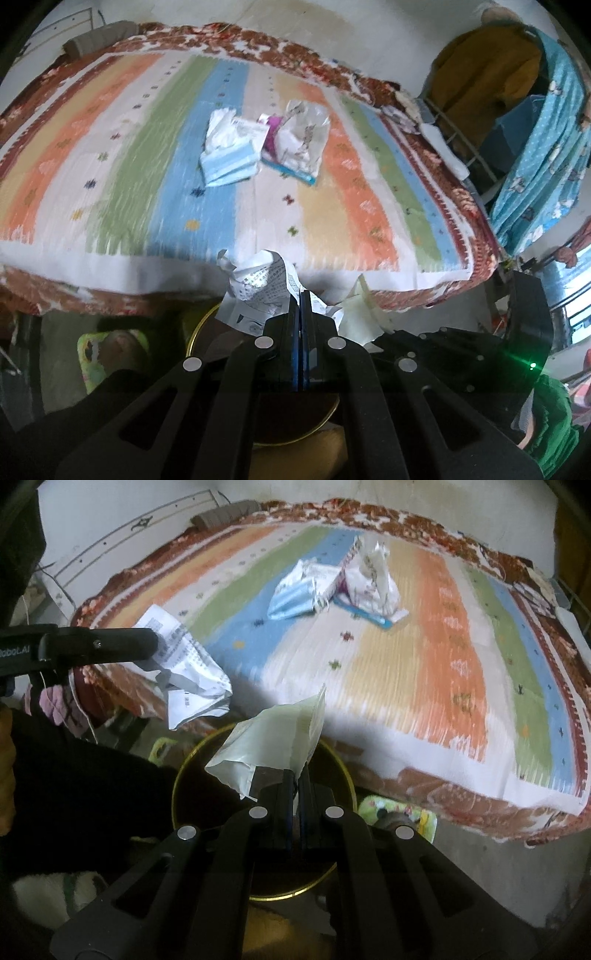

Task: Collect trash
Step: 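Open left tool over bin while right tool releases plastic sheet into bin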

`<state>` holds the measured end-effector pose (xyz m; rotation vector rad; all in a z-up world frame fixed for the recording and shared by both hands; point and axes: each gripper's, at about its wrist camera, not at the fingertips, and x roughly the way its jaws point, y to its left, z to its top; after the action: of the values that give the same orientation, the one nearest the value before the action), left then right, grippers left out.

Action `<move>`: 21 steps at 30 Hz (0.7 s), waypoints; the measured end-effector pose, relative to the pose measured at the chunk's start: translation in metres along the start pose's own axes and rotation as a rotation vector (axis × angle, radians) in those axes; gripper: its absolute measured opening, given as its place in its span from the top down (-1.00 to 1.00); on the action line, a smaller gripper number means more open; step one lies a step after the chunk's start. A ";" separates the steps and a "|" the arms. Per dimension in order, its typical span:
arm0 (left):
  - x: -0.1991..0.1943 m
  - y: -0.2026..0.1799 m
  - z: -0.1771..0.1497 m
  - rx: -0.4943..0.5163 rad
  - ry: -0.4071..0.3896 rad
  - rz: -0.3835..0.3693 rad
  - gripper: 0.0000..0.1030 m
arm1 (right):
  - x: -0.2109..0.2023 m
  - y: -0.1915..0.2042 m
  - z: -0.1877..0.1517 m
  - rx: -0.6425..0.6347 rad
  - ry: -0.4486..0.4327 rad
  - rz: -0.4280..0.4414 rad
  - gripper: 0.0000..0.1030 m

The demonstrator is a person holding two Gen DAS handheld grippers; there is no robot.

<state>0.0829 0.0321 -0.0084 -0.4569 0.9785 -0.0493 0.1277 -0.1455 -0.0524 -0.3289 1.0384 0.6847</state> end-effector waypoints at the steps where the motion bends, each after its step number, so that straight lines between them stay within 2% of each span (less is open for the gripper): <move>1: 0.003 0.002 -0.004 -0.006 0.014 0.015 1.00 | 0.003 -0.001 -0.002 0.005 0.013 -0.005 0.96; 10: 0.036 0.007 -0.017 -0.029 0.130 0.111 1.00 | 0.032 -0.003 -0.014 0.031 0.137 -0.025 0.96; 19: 0.050 0.009 -0.023 -0.035 0.185 0.124 1.00 | 0.044 -0.006 -0.017 0.056 0.188 -0.016 0.96; 21: 0.053 0.012 -0.022 -0.043 0.195 0.126 0.98 | 0.045 -0.009 -0.017 0.073 0.193 -0.014 0.88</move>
<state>0.0929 0.0220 -0.0648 -0.4345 1.2004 0.0413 0.1369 -0.1448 -0.1003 -0.3435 1.2405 0.6088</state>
